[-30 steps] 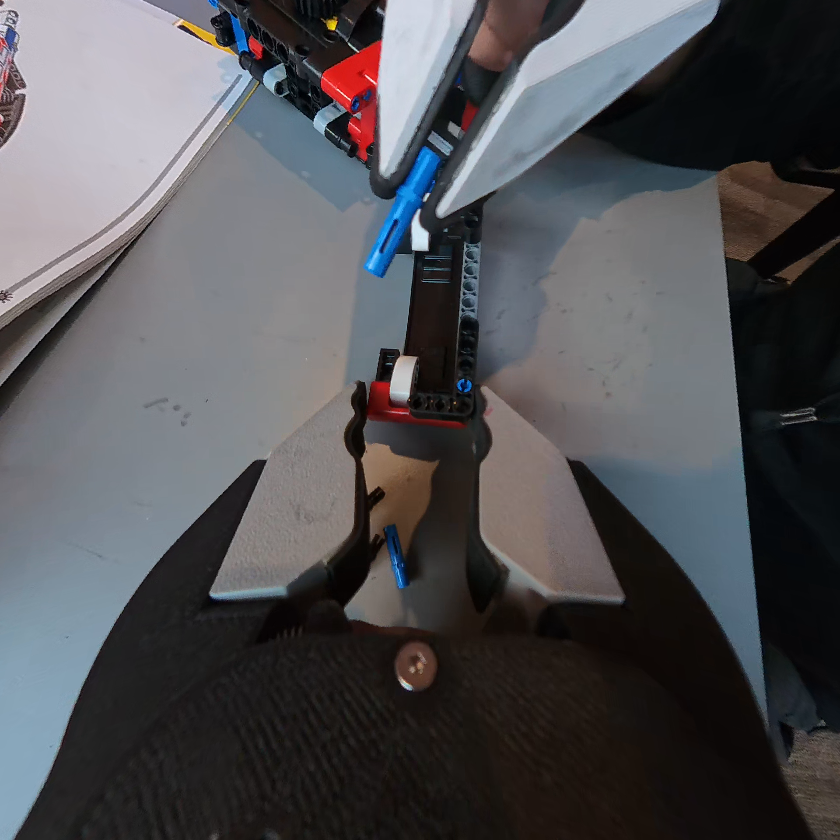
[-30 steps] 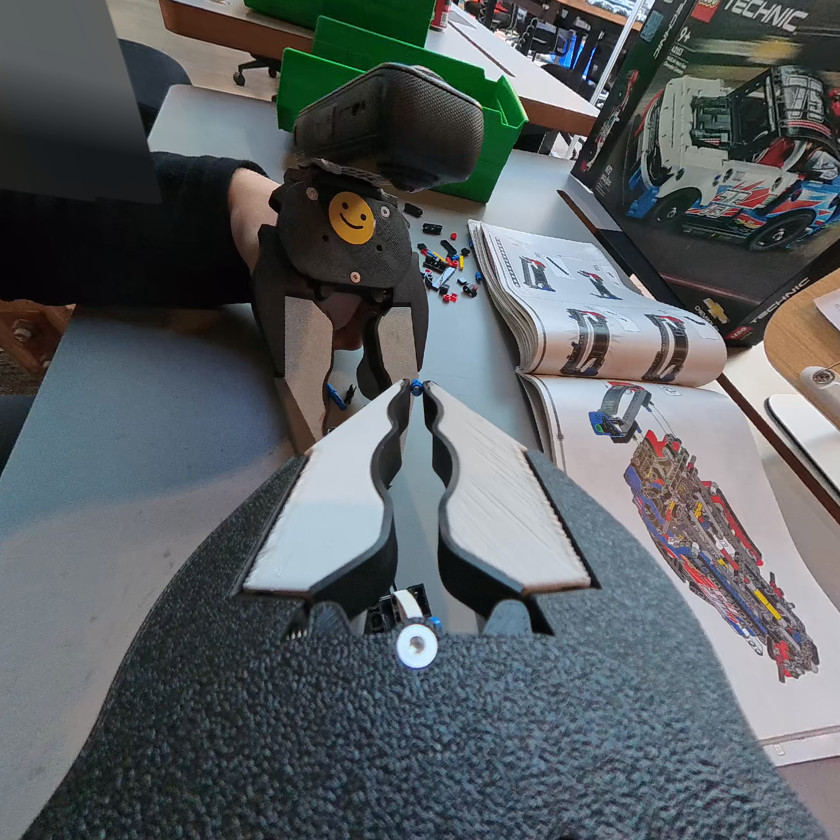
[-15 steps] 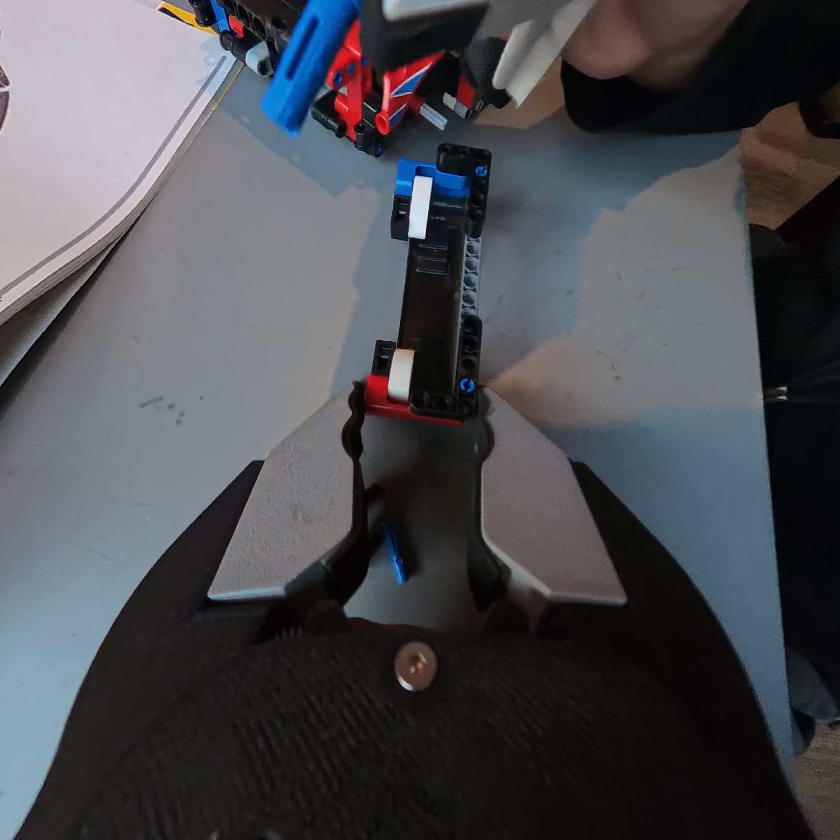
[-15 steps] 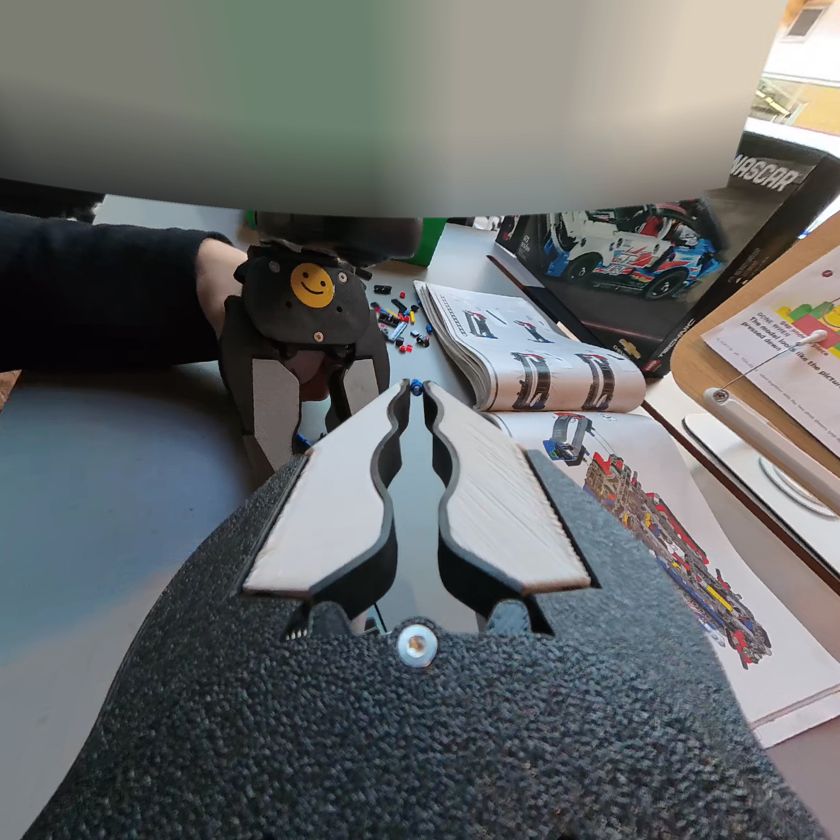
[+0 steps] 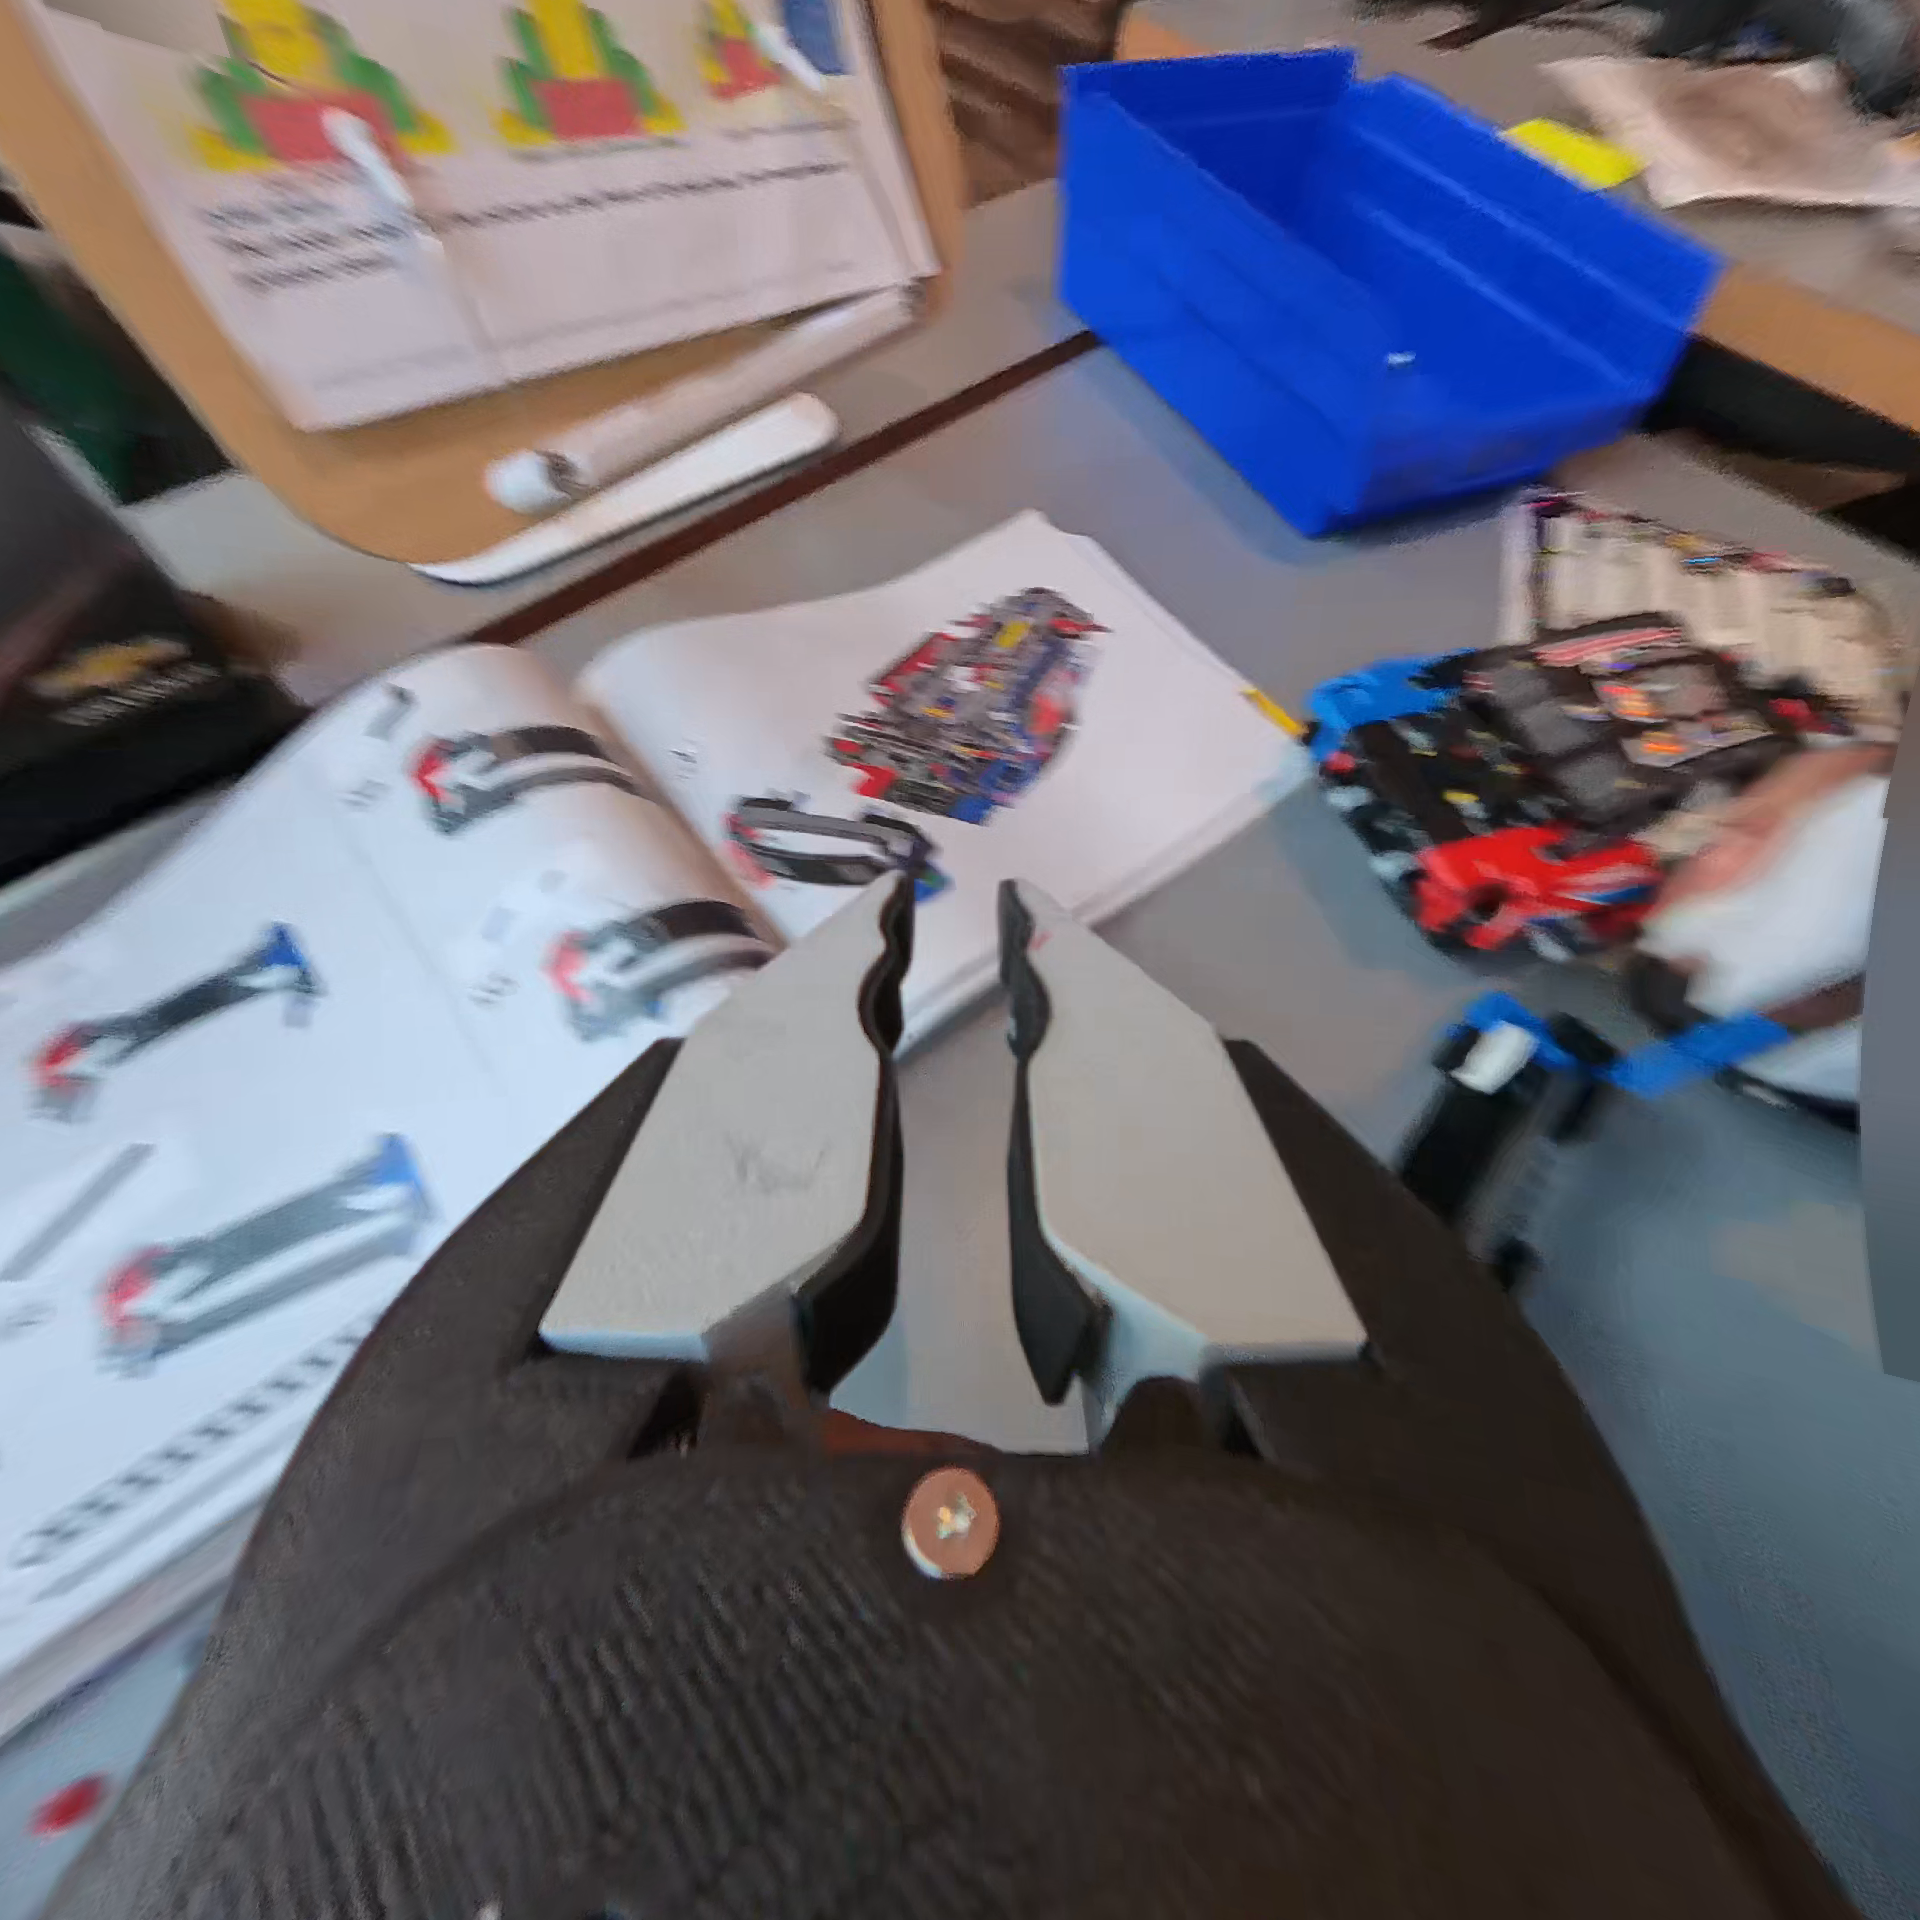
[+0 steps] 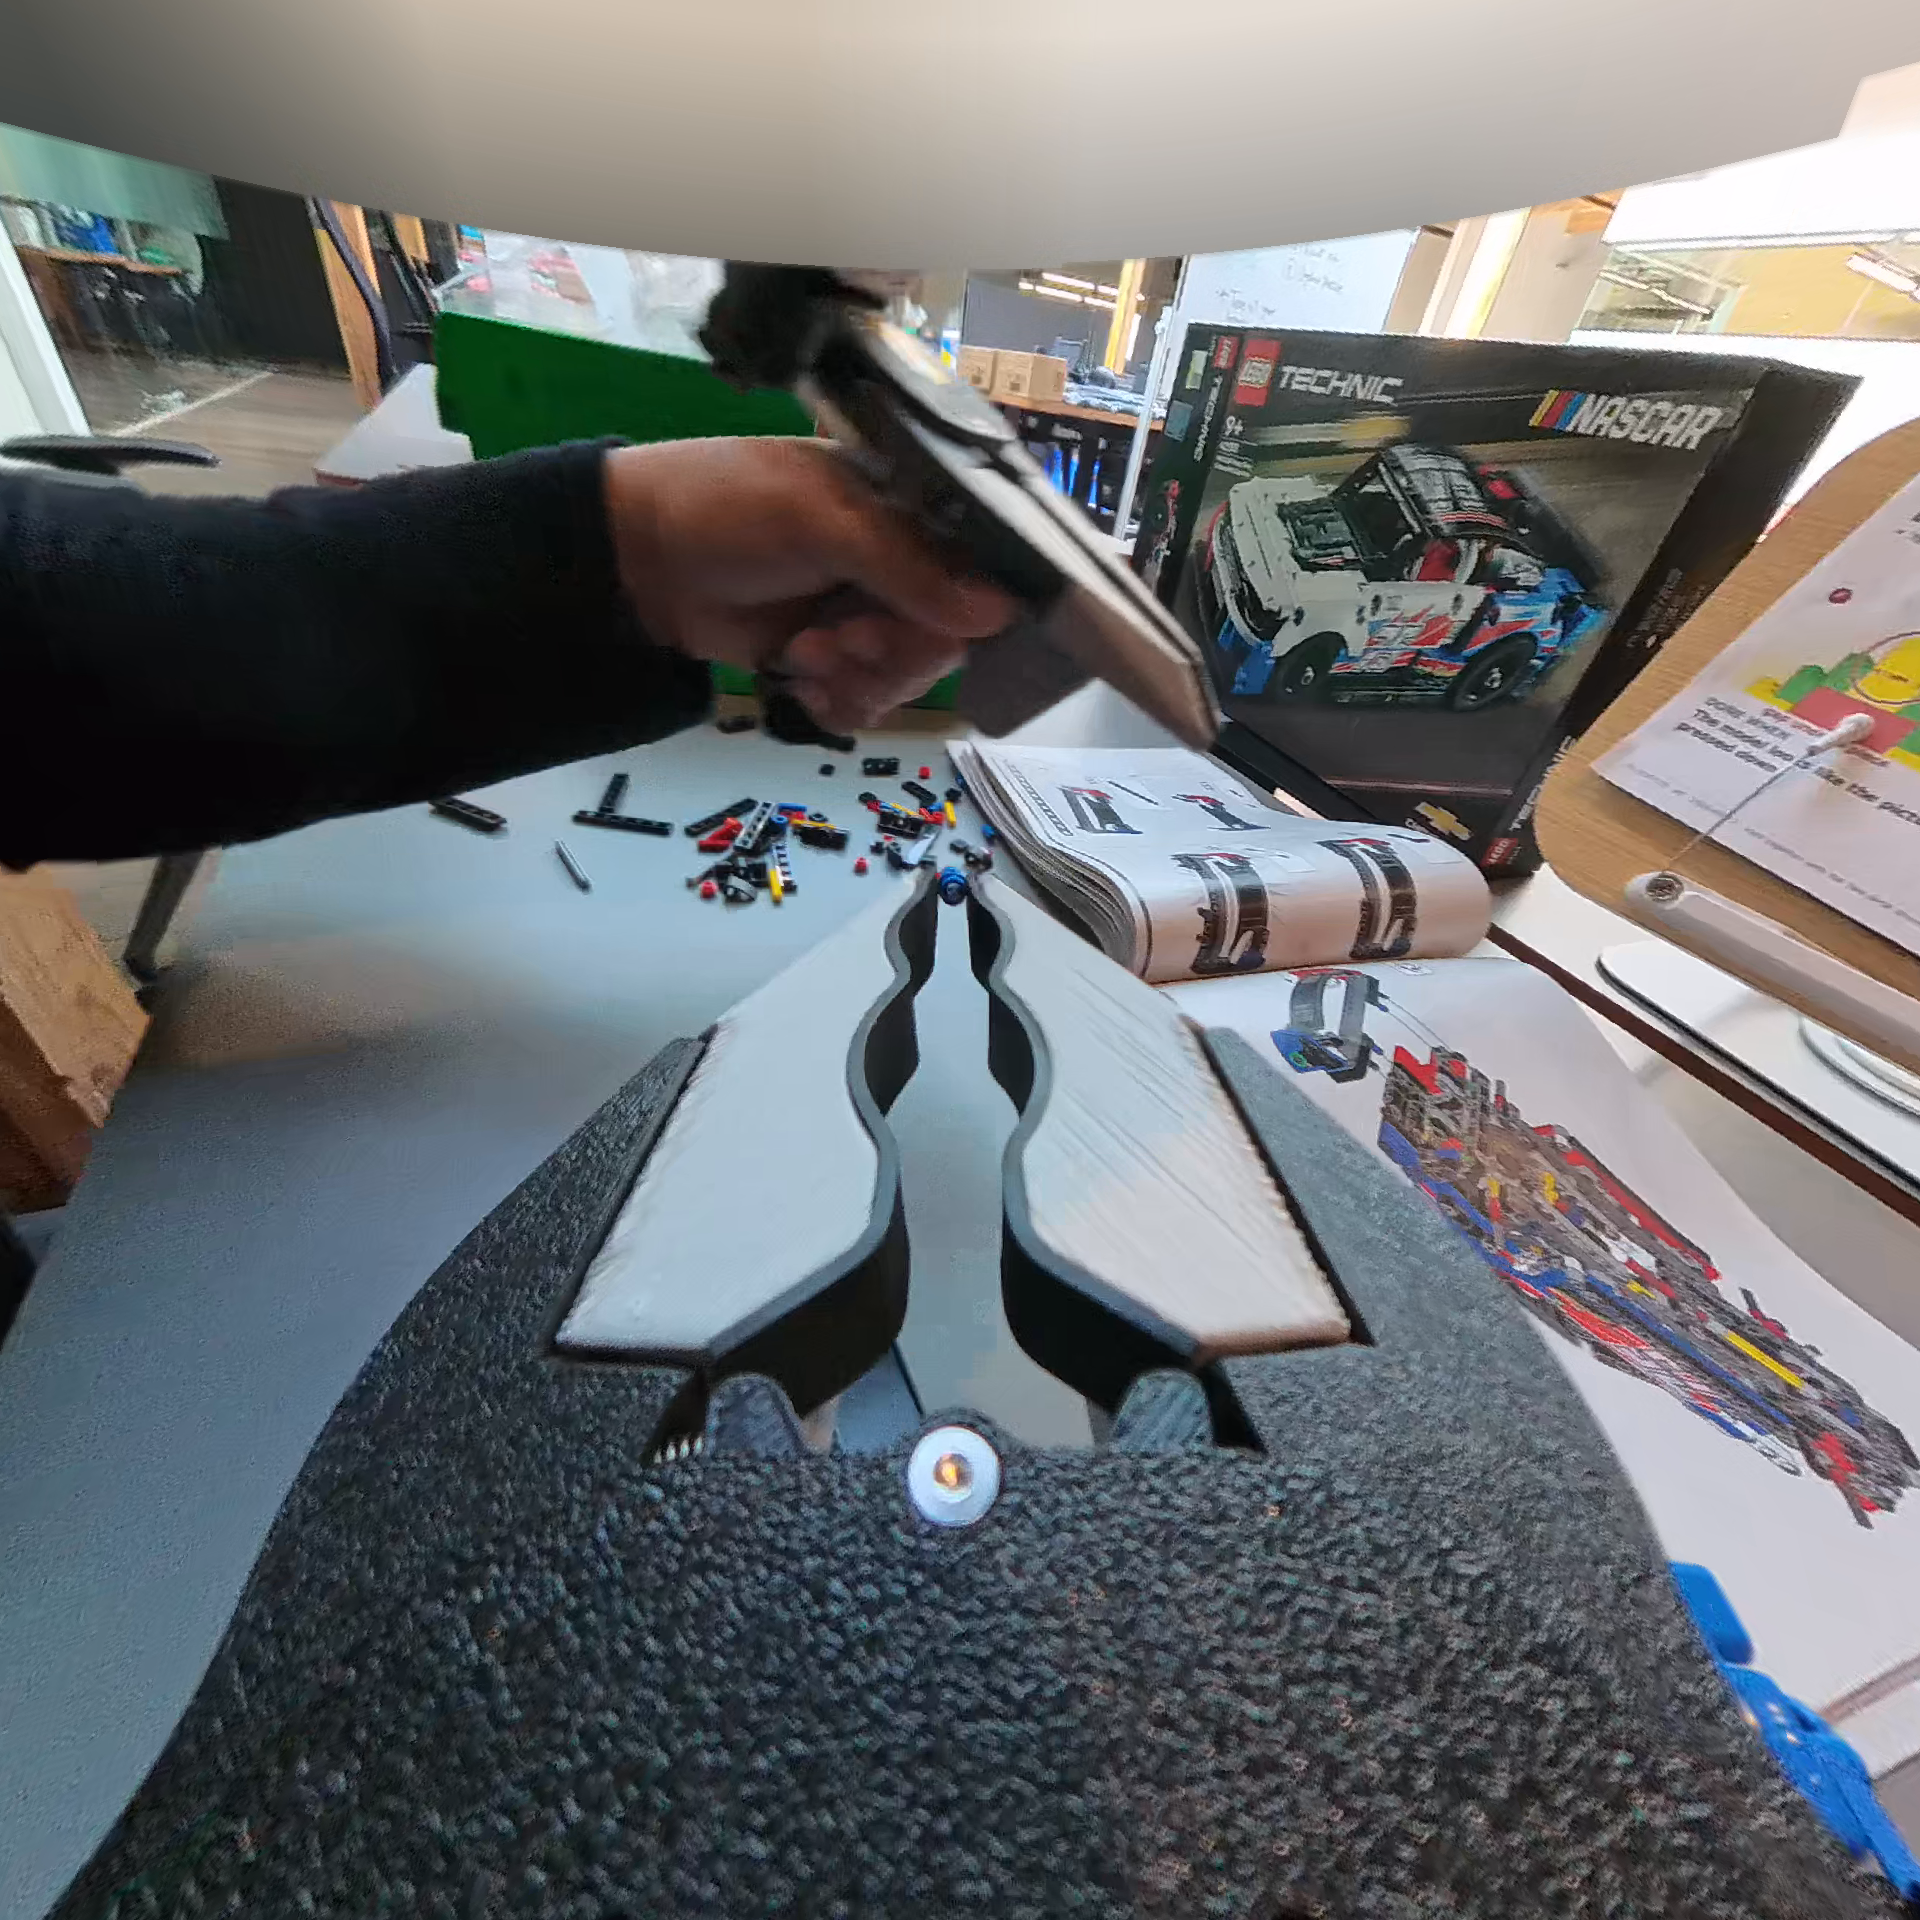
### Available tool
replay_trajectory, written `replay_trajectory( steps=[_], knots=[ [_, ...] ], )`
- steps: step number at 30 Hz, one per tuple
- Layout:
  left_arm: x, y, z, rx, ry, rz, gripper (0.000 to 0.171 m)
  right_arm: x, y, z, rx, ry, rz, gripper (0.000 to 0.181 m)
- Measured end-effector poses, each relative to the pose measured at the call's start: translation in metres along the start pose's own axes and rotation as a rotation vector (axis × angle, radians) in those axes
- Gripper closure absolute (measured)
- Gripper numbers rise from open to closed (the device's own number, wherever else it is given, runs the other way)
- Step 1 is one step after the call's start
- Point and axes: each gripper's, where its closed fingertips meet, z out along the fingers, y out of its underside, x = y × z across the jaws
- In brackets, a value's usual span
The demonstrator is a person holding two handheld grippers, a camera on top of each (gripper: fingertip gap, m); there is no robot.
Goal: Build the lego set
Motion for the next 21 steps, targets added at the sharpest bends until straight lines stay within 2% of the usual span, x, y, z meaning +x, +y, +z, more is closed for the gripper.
replay_trajectory(
  steps=[2, 4, 8, 11, 13, 16, 21],
  knots=[
    [-0.037, 0.005, 0.016, -0.107, -0.114, 0.073, 0.163, -0.004, -0.001, -0.001, 0.004, -0.007, -0.001, 0.176],
    [-0.071, 0.027, 0.029, -0.24, -0.201, 0.094, 0.167, -0.006, -0.001, -0.002, 0.007, -0.011, -0.007, 0.176],
    [-0.091, 0.068, 0.037, -0.364, -0.209, 0.084, 0.171, -0.009, 0.001, -0.002, 0.006, -0.02, -0.012, 0.176],
    [-0.103, 0.102, 0.031, -0.474, -0.271, 0.158, 0.171, -0.011, 0.003, -0.001, 0.001, -0.023, -0.021, 0.176],
    [-0.106, 0.115, 0.029, -0.474, -0.268, 0.167, 0.171, -0.013, 0.005, 0.001, -0.001, -0.028, -0.027, 0.176],
    [-0.105, 0.117, 0.028, -0.422, -0.246, 0.114, 0.171, -0.01, 0.01, 0.006, -0.017, -0.007, -0.036, 0.176],
    [-0.104, 0.12, 0.024, -0.429, -0.215, 0.163, 0.171, 0.003, 0.009, 0.013, -0.007, 0.06, -0.06, 0.176]
  ],
)
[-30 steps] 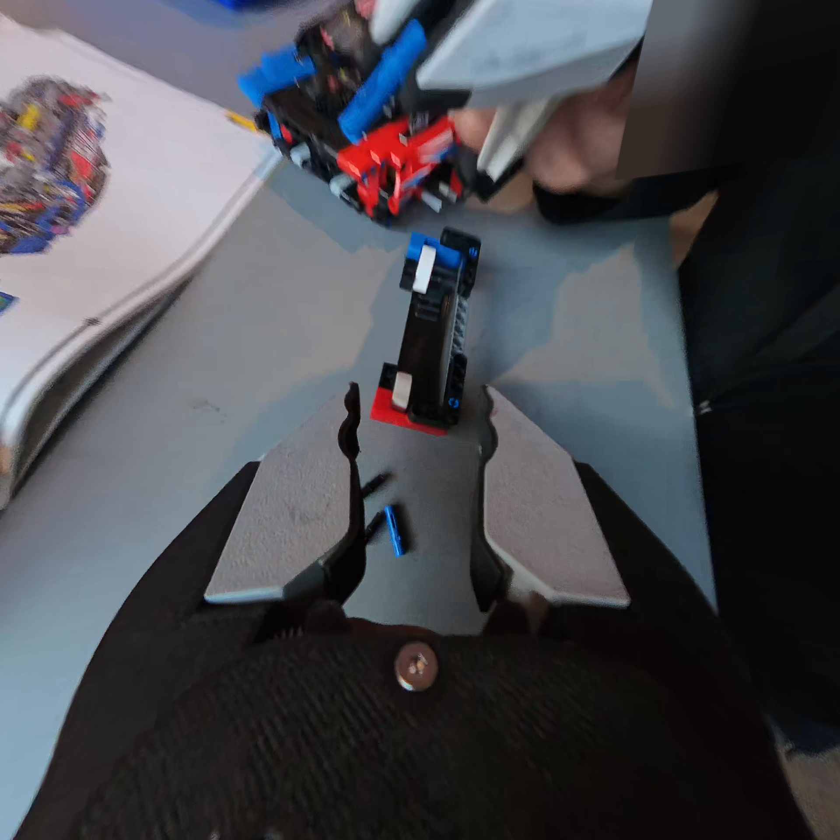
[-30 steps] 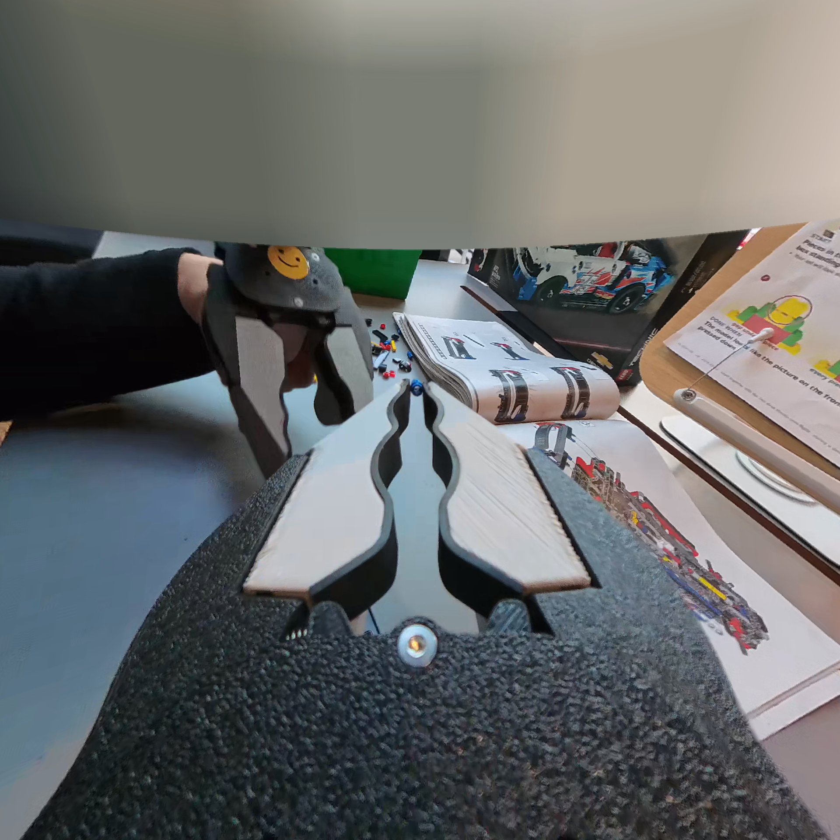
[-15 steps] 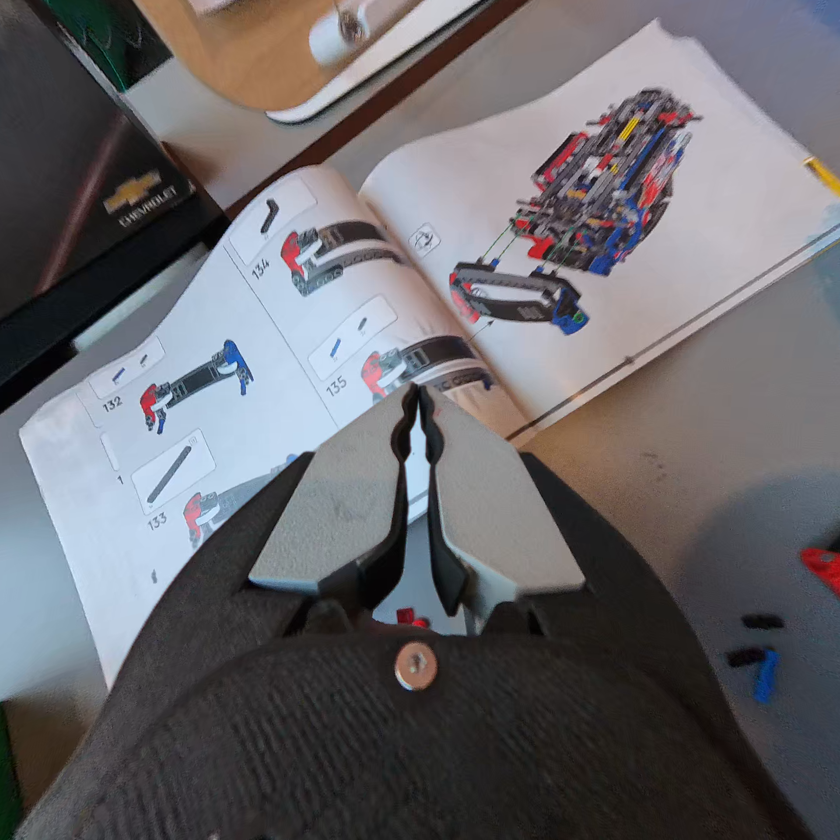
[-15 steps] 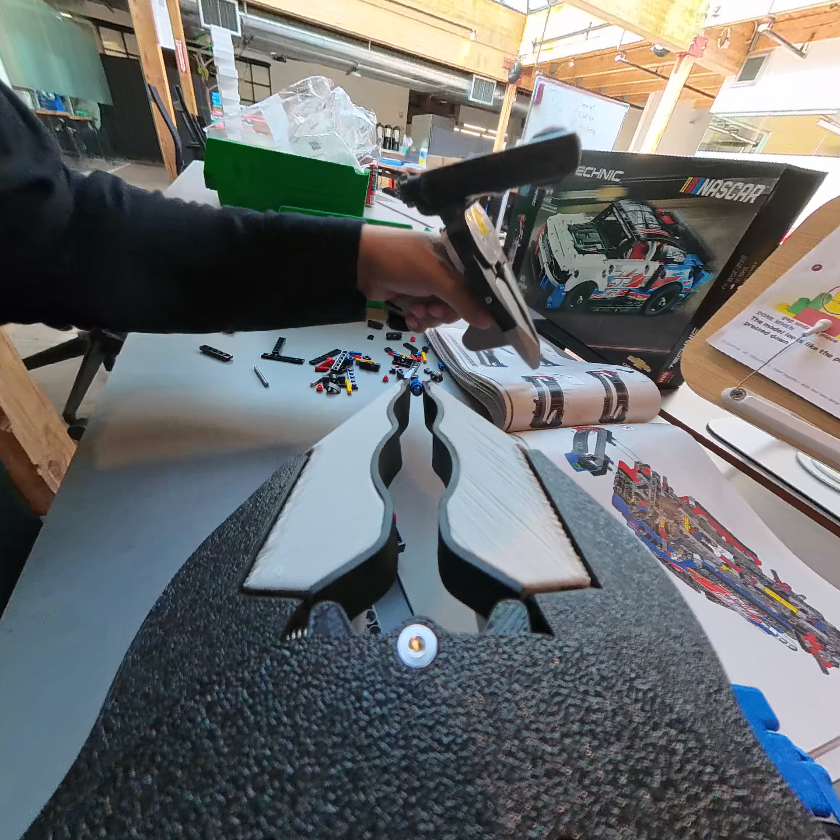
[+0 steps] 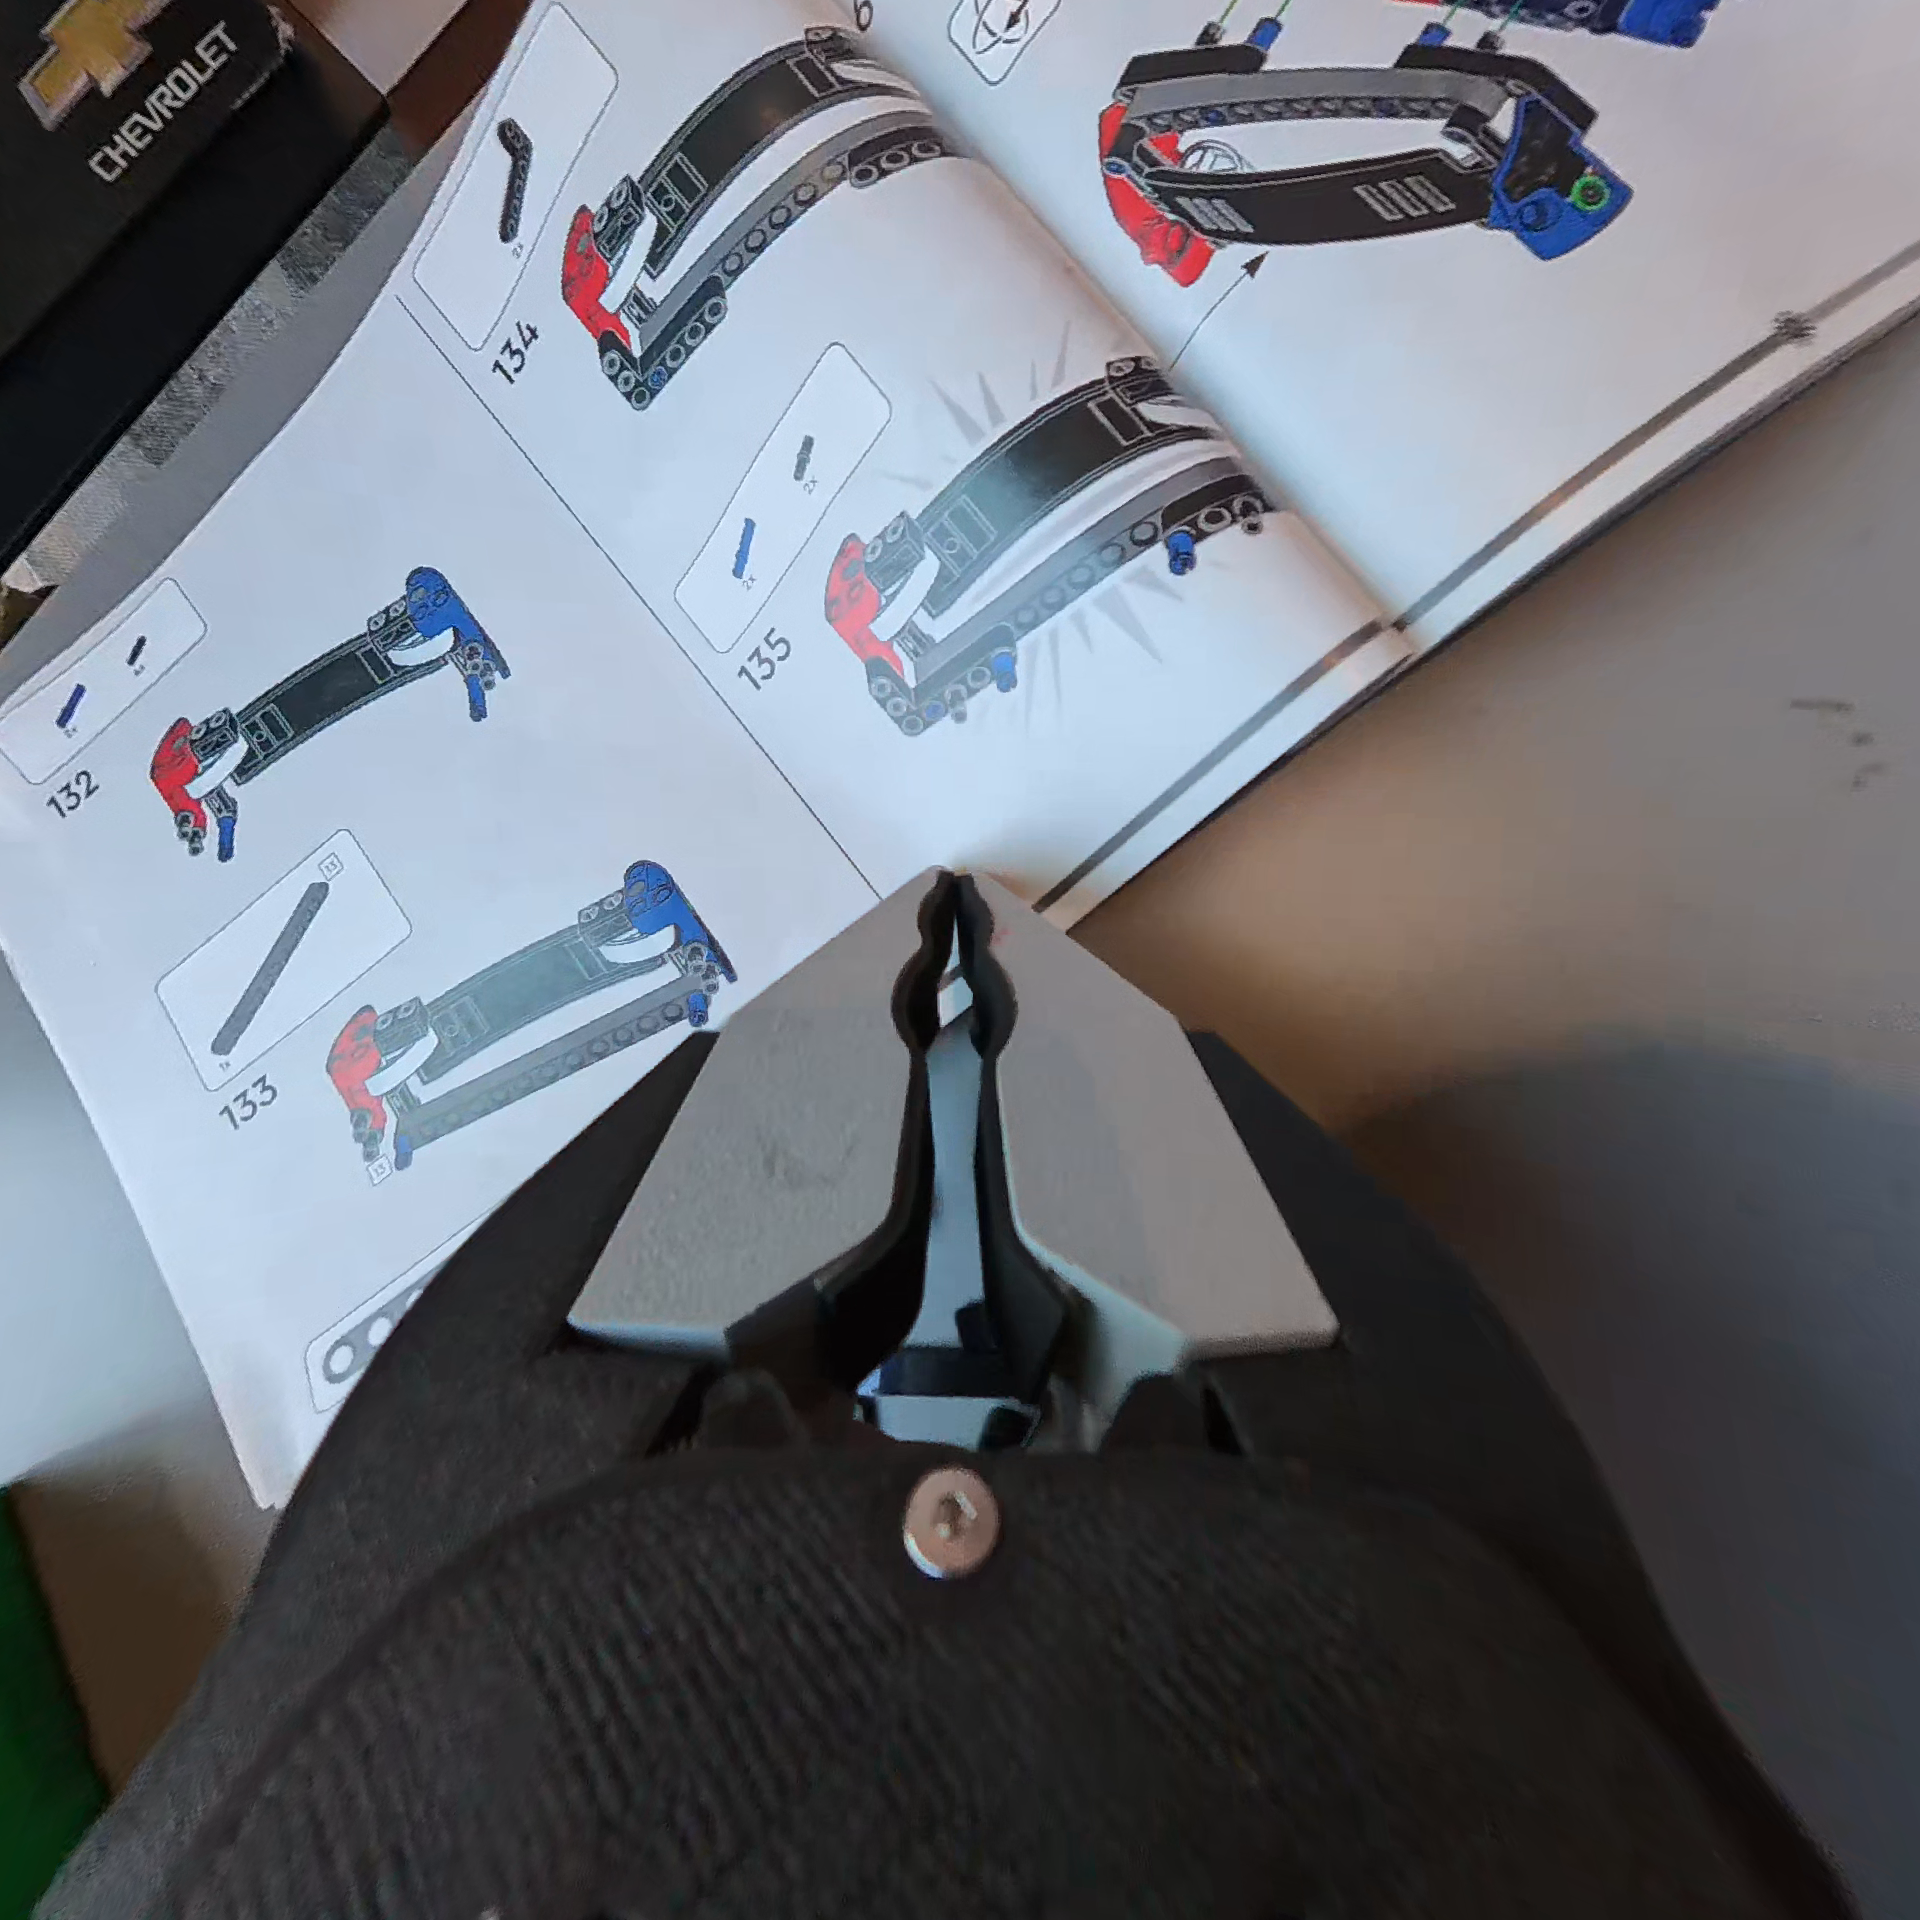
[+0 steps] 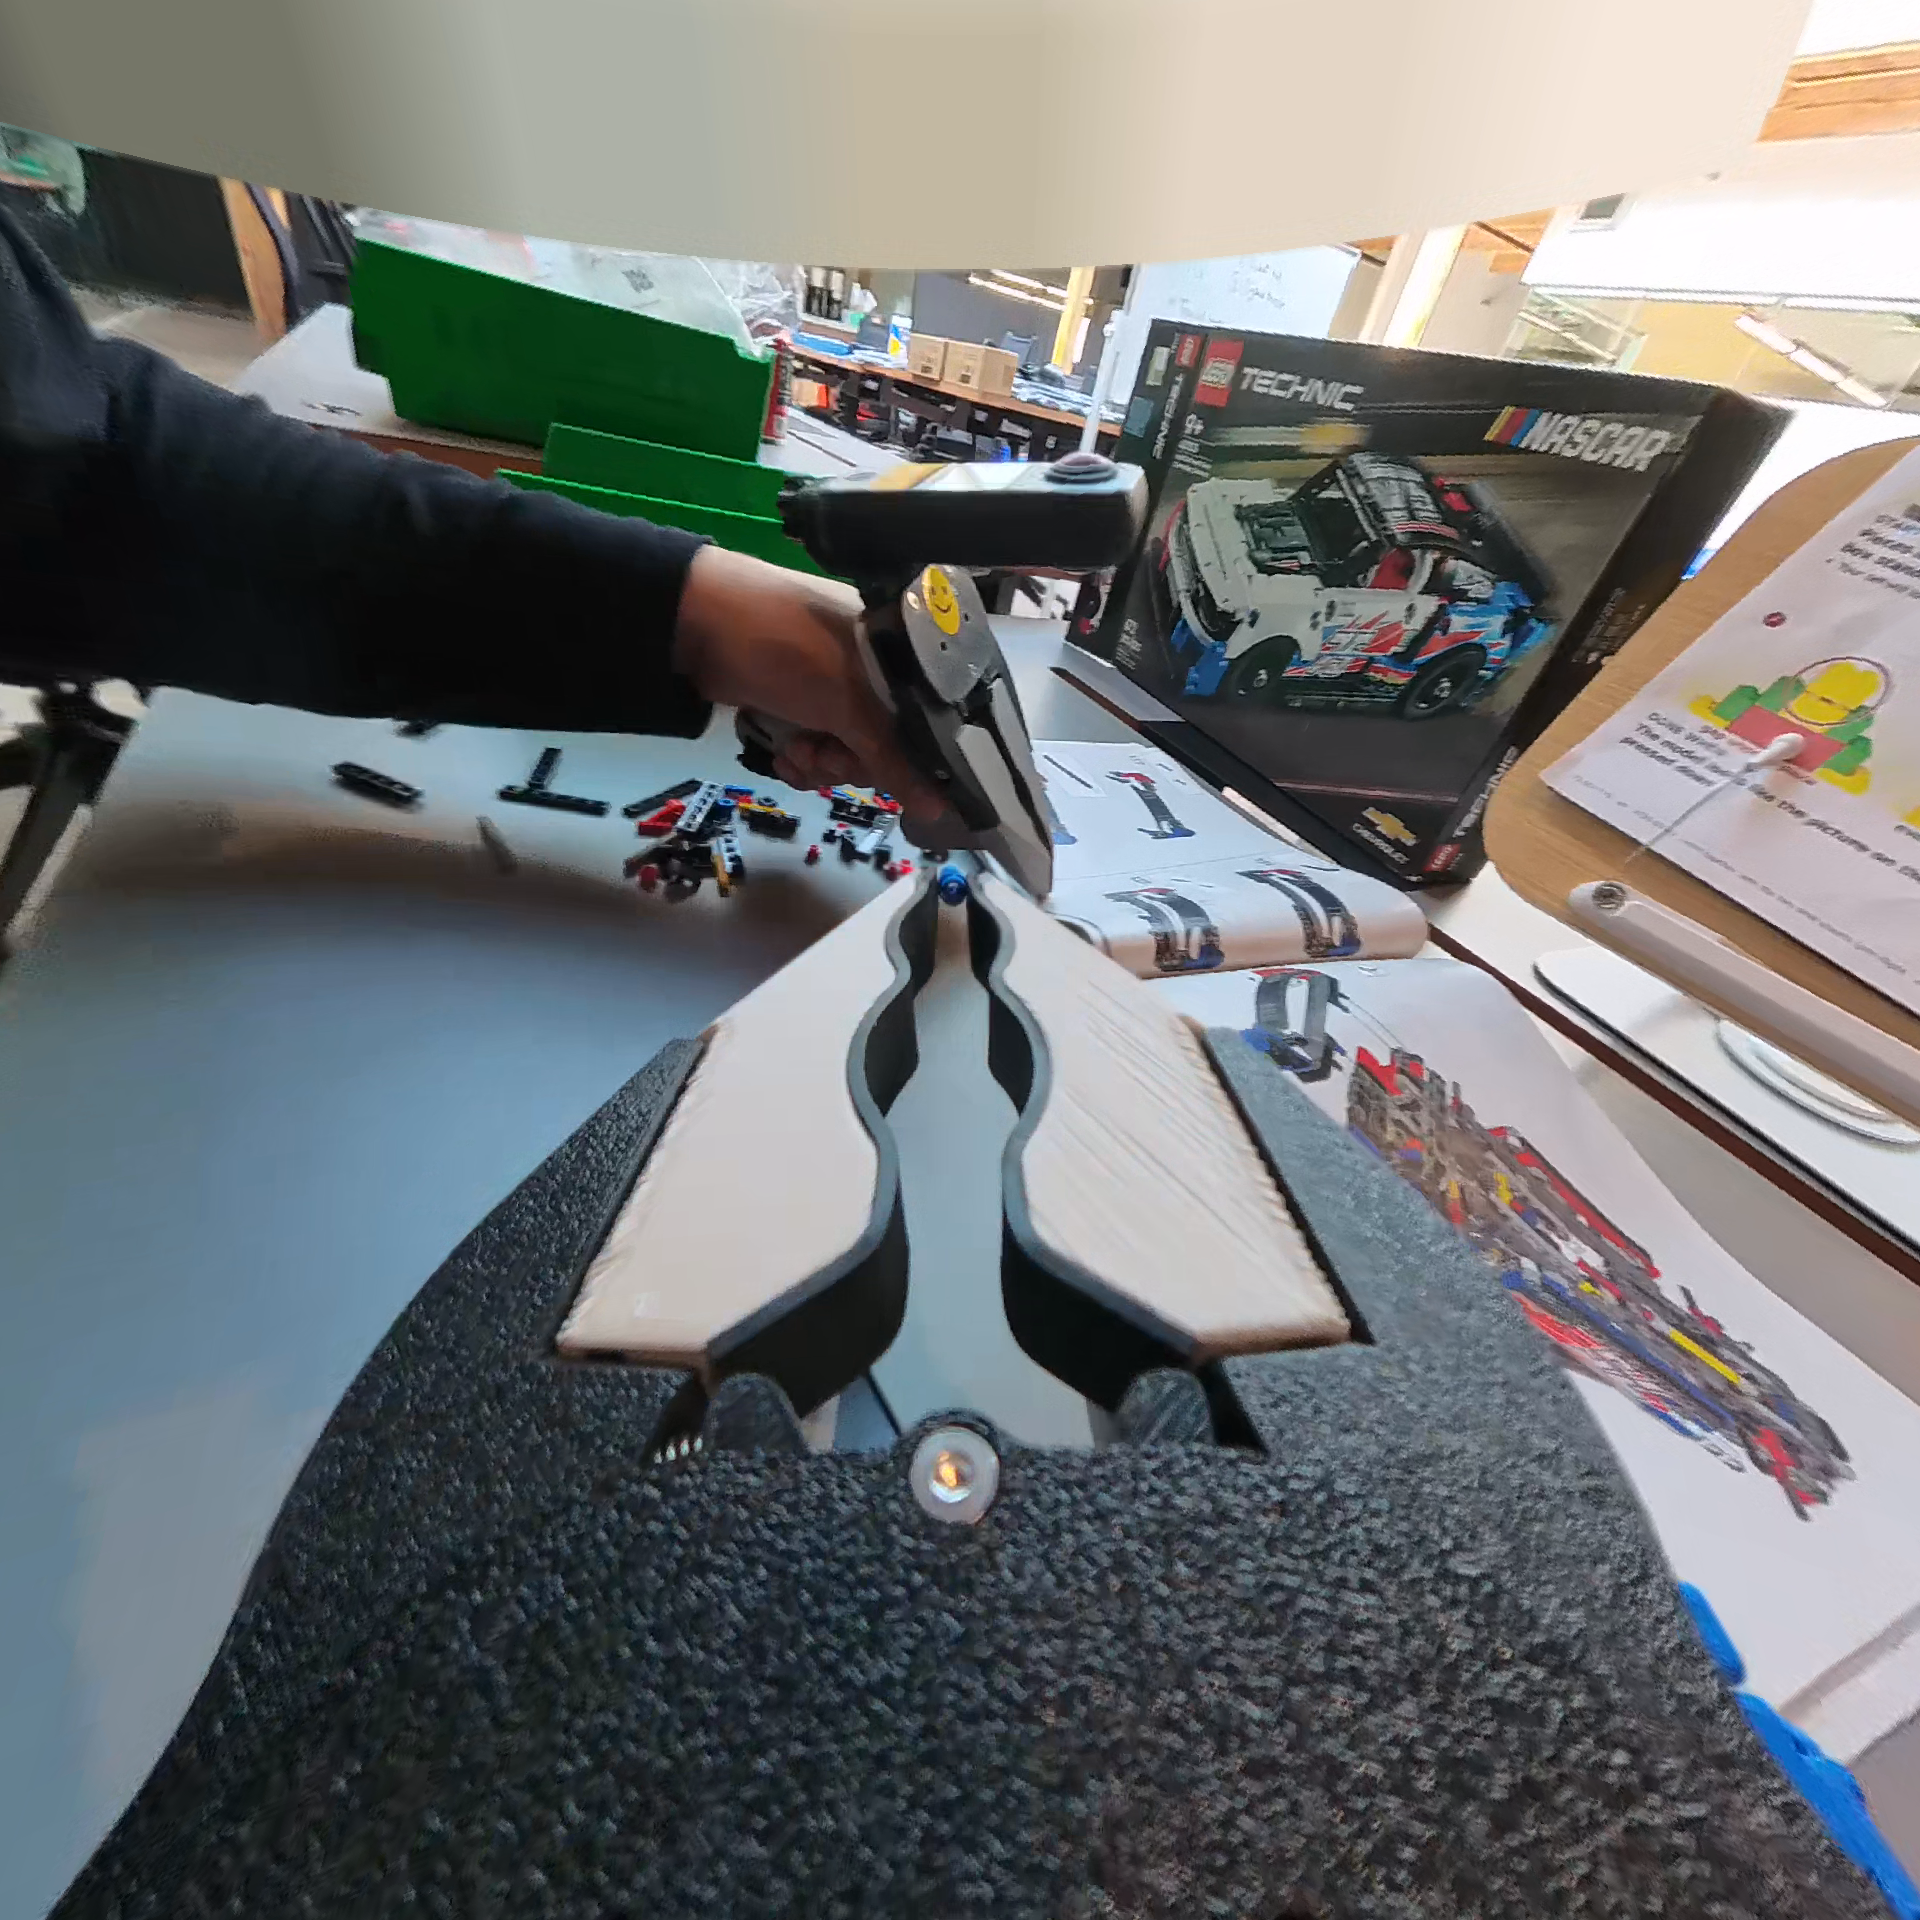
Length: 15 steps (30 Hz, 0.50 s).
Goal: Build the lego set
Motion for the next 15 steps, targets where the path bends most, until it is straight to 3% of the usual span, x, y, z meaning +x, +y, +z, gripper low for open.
replay_trajectory(
  steps=[15],
  knots=[
    [0.001, 0.0, 0.0, 0.041, 0.048, 0.001, 0.171, 0.001, -0.005, 0.001, 0.051, 0.021, 0.011, 0.176]
  ],
)
